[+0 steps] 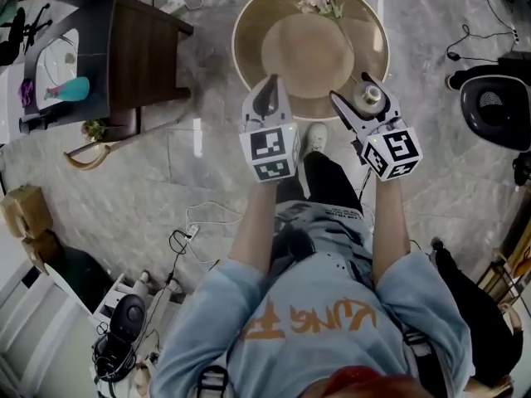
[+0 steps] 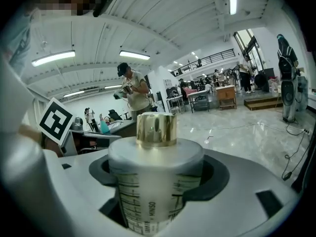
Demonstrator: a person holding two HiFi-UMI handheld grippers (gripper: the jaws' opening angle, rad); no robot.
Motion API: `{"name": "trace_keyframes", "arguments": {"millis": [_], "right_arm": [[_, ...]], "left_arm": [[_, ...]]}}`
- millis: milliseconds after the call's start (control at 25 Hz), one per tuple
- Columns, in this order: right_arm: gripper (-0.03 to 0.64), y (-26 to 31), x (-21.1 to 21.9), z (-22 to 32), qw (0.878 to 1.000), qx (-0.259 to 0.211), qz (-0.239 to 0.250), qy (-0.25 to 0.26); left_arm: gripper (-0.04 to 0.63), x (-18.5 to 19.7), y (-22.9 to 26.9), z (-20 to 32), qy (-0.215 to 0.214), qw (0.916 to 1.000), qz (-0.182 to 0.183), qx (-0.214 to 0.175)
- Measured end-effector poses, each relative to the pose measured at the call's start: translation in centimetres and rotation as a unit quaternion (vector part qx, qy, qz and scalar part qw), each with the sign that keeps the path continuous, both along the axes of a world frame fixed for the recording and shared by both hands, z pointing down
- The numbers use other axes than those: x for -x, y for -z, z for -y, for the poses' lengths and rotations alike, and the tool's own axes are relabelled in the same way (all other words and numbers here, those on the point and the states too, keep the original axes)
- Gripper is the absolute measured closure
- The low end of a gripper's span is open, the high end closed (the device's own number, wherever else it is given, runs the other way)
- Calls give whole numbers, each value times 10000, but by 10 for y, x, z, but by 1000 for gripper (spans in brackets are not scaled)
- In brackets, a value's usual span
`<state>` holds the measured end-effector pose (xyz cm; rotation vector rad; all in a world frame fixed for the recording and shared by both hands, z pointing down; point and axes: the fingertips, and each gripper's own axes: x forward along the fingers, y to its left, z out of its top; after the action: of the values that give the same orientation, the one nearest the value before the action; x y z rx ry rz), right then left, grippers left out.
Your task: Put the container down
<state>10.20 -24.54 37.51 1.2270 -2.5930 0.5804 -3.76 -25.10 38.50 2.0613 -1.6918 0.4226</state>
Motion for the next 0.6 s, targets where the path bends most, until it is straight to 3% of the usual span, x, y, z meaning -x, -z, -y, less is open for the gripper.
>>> {"name": "trace_keyframes", "arguments": {"millis": [600], "right_arm": [[259,-178,15,-23,9952,938,-241,105]], "left_arm": [[566,-15,-166,9,-776,9942,111,739]]}}
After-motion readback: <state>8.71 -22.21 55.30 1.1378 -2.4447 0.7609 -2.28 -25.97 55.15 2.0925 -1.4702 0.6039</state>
